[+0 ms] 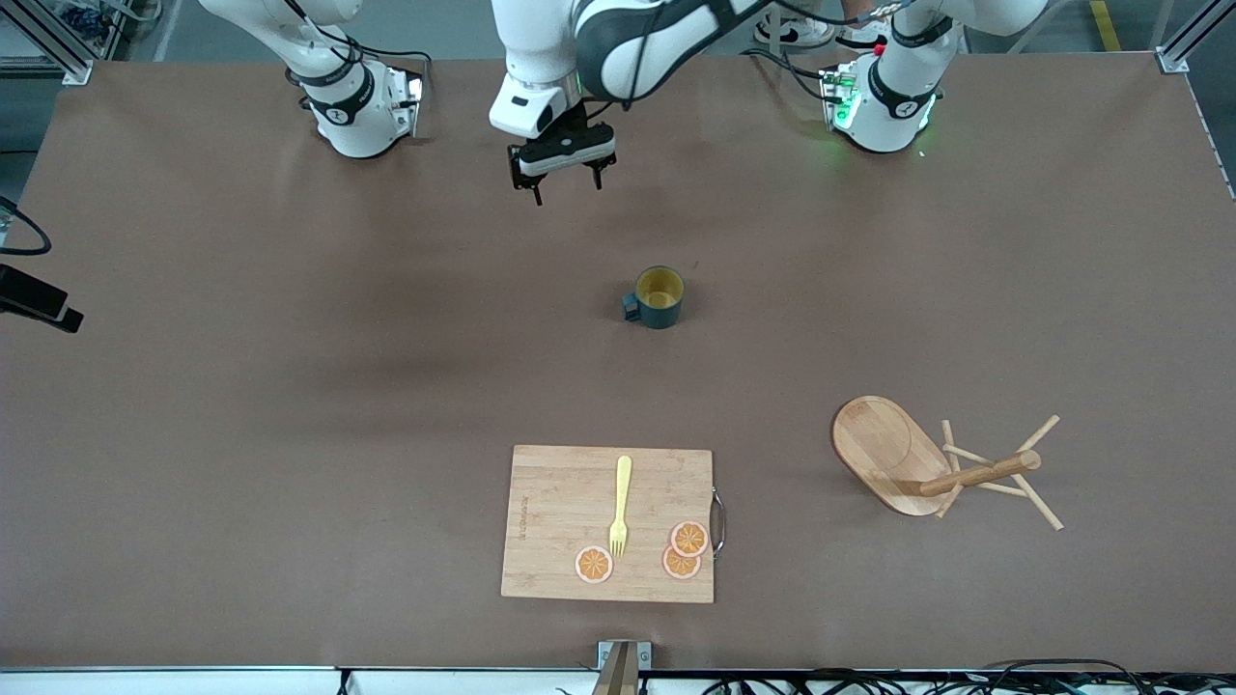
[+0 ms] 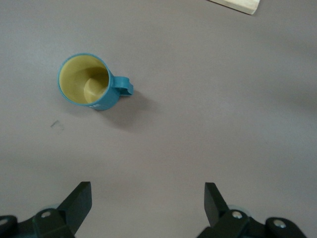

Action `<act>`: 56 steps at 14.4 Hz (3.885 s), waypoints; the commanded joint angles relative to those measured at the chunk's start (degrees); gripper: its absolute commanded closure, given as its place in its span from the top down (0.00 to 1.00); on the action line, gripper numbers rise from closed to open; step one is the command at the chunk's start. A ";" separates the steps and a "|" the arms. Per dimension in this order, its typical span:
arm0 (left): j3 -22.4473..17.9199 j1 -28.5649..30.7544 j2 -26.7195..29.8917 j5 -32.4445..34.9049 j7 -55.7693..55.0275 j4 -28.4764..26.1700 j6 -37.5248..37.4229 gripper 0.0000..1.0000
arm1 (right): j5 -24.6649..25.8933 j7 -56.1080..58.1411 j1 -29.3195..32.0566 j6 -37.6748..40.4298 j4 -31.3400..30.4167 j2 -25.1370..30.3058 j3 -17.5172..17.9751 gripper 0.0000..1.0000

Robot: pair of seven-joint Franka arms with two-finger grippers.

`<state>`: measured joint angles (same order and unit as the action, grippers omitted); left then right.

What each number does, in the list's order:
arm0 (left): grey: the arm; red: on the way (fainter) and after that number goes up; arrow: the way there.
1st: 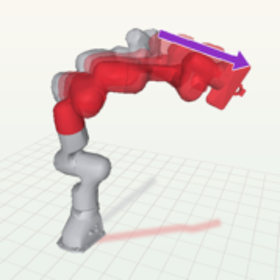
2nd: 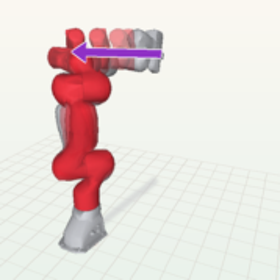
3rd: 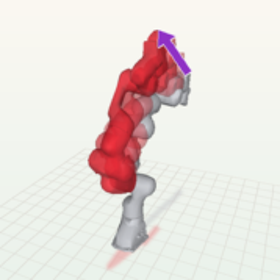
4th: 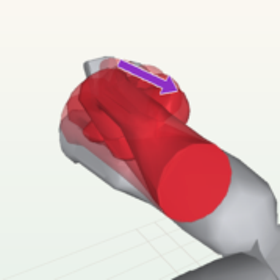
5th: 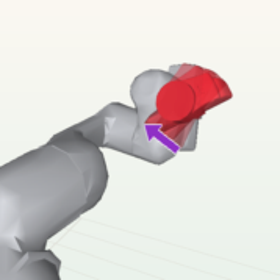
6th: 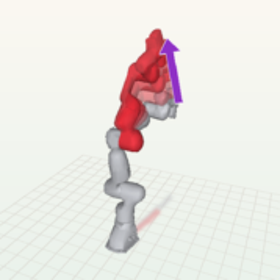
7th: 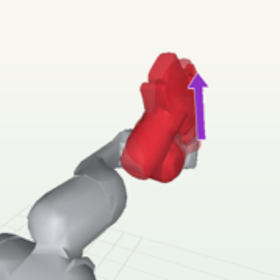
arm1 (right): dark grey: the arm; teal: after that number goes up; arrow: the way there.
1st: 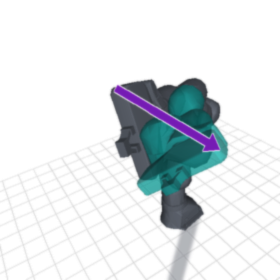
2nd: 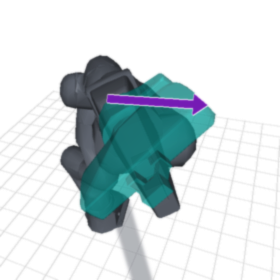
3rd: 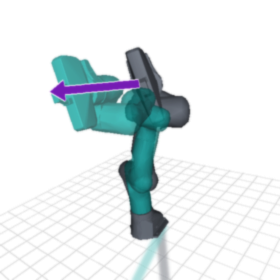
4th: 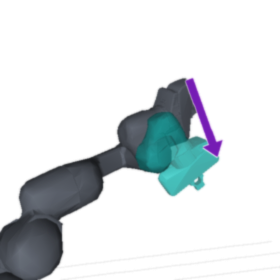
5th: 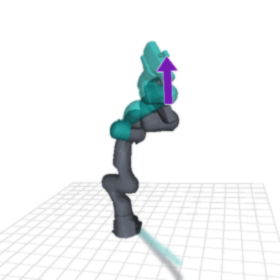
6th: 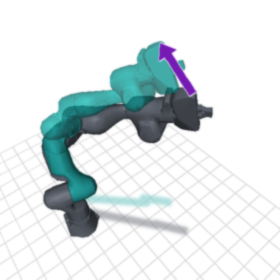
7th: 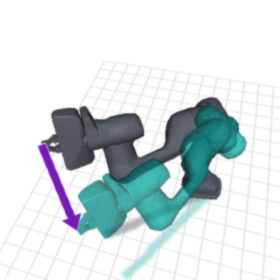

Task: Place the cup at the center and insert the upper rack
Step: 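Lower the left gripper beside the mug handle, then close the left gripper on the mug handle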

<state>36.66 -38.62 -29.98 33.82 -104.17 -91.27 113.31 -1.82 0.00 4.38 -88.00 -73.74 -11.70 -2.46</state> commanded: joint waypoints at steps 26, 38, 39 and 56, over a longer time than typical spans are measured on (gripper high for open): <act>-20.84 -22.82 -16.24 46.24 -37.77 -4.88 -8.11 1.00 | 1.21 3.69 0.01 -6.57 -16.61 11.00 0.00 1.00; -20.93 -22.82 -24.14 43.53 -32.94 5.47 -14.50 1.00 | 1.30 3.78 -0.08 -6.75 -16.61 10.91 0.09 1.00; -20.84 -22.82 -24.94 43.44 -32.94 7.14 -15.74 1.00 | 1.30 3.69 -0.08 -6.75 -16.61 10.91 0.09 1.00; -21.45 -22.73 -27.14 43.70 -25.65 9.71 -15.84 0.87 | 1.30 3.69 -0.08 -6.83 -16.35 10.82 0.09 1.00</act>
<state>15.31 -61.05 -55.45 77.89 -131.94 -84.63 98.30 -1.33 3.10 4.29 -94.46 -89.13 -2.06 -2.50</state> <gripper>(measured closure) 0.128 0.000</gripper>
